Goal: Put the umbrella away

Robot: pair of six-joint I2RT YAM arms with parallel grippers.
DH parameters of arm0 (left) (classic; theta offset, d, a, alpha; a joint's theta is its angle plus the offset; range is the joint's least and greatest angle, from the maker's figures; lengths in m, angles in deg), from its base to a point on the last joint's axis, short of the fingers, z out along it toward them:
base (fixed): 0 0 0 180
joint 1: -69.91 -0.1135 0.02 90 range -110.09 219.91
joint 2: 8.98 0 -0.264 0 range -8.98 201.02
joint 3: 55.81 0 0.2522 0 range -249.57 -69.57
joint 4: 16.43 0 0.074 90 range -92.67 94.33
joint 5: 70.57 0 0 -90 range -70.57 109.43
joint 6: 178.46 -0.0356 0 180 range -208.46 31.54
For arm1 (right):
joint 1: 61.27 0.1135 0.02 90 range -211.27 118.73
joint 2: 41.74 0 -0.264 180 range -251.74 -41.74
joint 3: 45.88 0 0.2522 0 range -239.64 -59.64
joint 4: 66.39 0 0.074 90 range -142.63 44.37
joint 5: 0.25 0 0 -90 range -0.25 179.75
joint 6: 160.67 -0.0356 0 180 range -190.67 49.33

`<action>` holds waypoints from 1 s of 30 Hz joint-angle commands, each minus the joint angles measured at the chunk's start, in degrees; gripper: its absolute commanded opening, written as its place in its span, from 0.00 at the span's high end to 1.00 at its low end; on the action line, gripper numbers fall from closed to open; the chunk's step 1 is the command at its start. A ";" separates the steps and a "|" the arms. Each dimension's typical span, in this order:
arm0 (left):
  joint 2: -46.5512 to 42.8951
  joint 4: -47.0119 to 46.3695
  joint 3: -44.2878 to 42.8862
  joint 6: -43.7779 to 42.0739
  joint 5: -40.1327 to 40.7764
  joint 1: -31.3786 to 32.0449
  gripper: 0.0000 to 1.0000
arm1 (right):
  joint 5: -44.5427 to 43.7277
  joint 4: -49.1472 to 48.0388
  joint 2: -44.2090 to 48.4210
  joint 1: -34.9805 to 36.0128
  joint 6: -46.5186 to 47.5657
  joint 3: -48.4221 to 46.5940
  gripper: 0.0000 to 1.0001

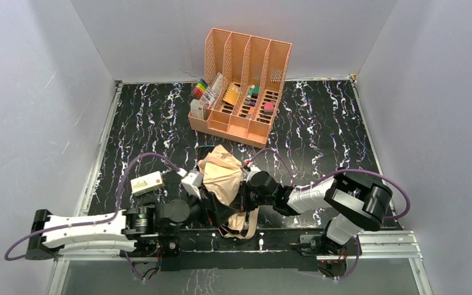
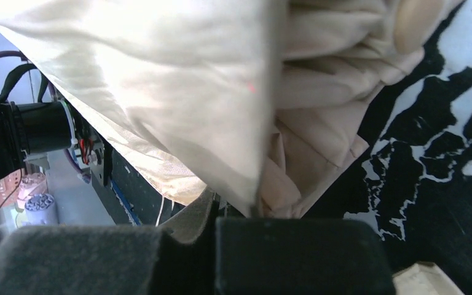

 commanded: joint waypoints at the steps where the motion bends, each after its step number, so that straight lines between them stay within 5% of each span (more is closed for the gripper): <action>1: -6.36 20.21 -7.85 -1.97 15.70 -0.46 0.15 | -10.22 6.64 -0.07 -0.33 -0.02 3.08 1.00; 7: -3.68 27.75 -14.95 -3.34 22.73 -3.30 0.11 | -12.47 11.46 2.98 -0.44 -0.12 4.26 1.00; 10: 3.27 22.09 -16.02 -7.84 11.66 -12.23 0.11 | -13.38 13.20 4.68 -0.47 0.14 4.82 1.00; 14: 13.65 12.05 -15.93 -13.09 -13.02 -35.27 0.13 | -12.30 12.89 4.51 -0.61 2.22 4.54 1.00; 17: 18.61 8.78 -19.28 -14.37 -21.15 -44.75 0.13 | -11.21 13.27 2.17 -0.64 2.77 2.62 1.00; 30: 24.56 4.87 -16.87 -8.63 -37.16 -59.82 0.16 | -13.78 11.45 1.42 -0.64 -2.14 4.49 1.00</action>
